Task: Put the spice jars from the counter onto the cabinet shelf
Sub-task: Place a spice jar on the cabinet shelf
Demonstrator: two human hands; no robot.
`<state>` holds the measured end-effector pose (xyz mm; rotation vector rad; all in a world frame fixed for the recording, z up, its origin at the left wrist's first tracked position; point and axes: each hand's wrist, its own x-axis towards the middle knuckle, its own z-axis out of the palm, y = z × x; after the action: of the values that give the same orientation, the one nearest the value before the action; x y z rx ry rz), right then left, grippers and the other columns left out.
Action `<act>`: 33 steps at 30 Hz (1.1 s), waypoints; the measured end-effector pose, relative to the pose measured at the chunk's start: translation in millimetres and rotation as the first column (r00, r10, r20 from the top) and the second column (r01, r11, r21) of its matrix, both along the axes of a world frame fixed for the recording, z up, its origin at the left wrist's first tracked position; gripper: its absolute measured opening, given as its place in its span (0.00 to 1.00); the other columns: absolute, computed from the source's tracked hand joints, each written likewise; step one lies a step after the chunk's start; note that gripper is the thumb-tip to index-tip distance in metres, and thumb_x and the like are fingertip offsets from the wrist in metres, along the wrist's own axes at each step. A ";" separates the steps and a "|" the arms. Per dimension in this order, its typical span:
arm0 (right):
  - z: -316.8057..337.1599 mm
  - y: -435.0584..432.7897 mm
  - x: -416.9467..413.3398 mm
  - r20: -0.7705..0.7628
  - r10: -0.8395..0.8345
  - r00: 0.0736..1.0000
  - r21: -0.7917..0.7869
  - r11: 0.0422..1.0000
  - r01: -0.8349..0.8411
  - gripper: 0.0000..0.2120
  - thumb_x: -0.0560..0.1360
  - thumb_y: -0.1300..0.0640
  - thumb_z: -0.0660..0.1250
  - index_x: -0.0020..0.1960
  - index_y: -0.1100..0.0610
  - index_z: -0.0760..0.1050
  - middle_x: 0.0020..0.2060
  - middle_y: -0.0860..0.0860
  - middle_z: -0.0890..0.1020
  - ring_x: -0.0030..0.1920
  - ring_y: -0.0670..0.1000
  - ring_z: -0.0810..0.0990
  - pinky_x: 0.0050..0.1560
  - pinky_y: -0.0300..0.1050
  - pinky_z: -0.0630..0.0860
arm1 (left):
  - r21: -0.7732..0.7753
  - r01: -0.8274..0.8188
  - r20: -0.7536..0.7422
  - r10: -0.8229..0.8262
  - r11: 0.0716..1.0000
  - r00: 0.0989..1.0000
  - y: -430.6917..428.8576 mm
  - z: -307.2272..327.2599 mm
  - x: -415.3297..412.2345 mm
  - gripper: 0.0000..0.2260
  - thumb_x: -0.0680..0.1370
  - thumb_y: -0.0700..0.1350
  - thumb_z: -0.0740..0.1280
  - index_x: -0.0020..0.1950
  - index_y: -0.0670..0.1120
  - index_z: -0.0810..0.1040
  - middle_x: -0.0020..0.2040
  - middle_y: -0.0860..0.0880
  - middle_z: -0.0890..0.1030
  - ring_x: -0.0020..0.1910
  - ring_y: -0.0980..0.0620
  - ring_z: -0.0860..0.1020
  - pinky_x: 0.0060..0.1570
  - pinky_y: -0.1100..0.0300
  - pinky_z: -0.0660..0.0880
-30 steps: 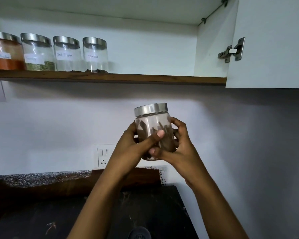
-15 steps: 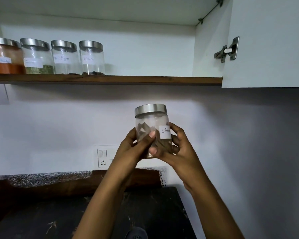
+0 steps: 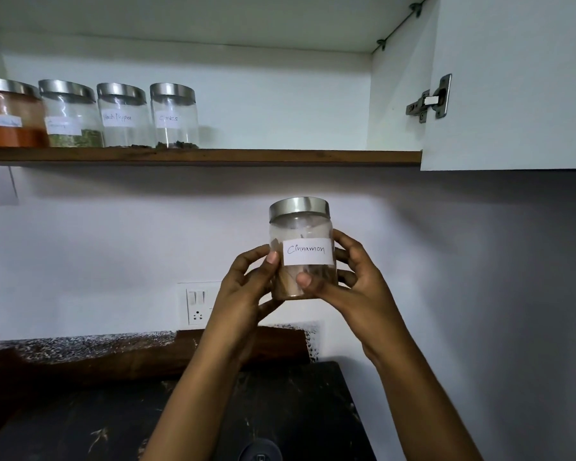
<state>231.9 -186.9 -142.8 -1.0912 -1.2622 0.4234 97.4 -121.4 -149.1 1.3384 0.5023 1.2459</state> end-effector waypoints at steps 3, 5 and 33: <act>-0.5 0.1 -2.9 0.024 -0.047 0.999 0.028 0.999 0.046 0.41 0.55 0.40 0.72 0.67 0.39 0.63 0.52 0.29 0.71 0.51 0.34 0.74 0.41 0.25 0.73 | 0.101 -0.052 -0.035 0.055 0.994 0.998 -5.6 1.2 0.0 0.19 0.69 0.52 0.68 0.59 0.50 0.77 0.45 0.53 0.86 0.49 0.55 0.83 0.48 0.60 0.78; 0.1 0.4 -1.9 0.025 -0.021 0.999 0.025 0.999 0.020 0.39 0.56 0.40 0.72 0.65 0.37 0.64 0.53 0.29 0.72 0.53 0.34 0.74 0.43 0.27 0.74 | 0.151 -0.053 -0.045 0.060 0.987 0.997 -8.2 2.7 -1.6 0.20 0.68 0.51 0.68 0.60 0.52 0.77 0.49 0.54 0.85 0.50 0.58 0.83 0.48 0.62 0.78; 138.6 54.7 0.7 0.098 0.193 0.976 0.156 0.966 -0.206 0.36 0.68 0.63 0.74 0.72 0.50 0.64 0.67 0.46 0.74 0.62 0.49 0.77 0.65 0.50 0.73 | 0.526 -0.210 -0.056 0.280 0.824 0.958 33.9 137.2 -20.2 0.15 0.74 0.44 0.71 0.60 0.51 0.79 0.47 0.52 0.85 0.47 0.57 0.83 0.47 0.69 0.75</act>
<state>232.5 -132.2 -4.2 -0.8513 -1.4606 0.4201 77.2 -87.4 -11.9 1.8651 0.4578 1.5867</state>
